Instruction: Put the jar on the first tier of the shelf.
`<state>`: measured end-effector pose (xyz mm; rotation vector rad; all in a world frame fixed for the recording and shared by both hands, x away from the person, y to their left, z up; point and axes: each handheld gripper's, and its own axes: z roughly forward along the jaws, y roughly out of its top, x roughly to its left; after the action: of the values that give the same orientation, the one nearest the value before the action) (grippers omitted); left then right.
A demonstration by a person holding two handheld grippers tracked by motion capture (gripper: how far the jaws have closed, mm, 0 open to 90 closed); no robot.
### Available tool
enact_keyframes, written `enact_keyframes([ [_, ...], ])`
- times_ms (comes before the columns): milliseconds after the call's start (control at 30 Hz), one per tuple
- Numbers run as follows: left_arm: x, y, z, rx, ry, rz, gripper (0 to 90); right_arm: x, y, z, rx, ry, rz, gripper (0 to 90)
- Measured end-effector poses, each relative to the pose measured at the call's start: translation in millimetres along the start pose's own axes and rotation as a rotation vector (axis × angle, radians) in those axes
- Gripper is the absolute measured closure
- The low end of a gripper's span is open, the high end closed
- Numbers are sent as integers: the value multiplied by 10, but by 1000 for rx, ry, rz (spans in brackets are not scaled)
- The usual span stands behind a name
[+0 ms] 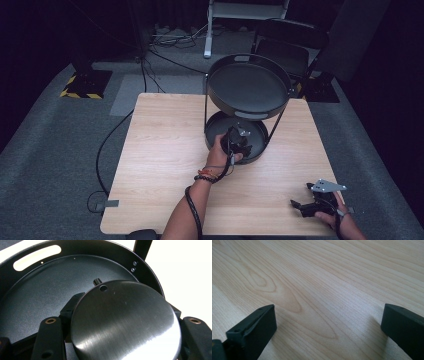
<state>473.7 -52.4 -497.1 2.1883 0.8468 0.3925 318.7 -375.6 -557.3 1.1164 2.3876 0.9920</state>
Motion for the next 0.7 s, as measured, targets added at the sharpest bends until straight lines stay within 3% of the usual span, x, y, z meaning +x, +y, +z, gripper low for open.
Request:
enact_keyframes([
  [167, 0, -9, 13, 20, 0, 3, 305, 0, 0, 0, 0, 0, 0, 0],
  [267, -7, -24, 43, 49, -7, 4, 210, 0, 0, 0, 0, 0, 0, 0],
  [367, -18, -48, 65, 73, 16, 18, 113, 0, 0, 0, 0, 0, 0, 0],
  [500, 2, -68, 44, 58, 27, -2, 33, 0, 0, 0, 0, 0, 0, 0],
  [700, 15, -81, 14, 63, 22, 12, 21, 0, 0, 0, 0, 0, 0, 0],
])
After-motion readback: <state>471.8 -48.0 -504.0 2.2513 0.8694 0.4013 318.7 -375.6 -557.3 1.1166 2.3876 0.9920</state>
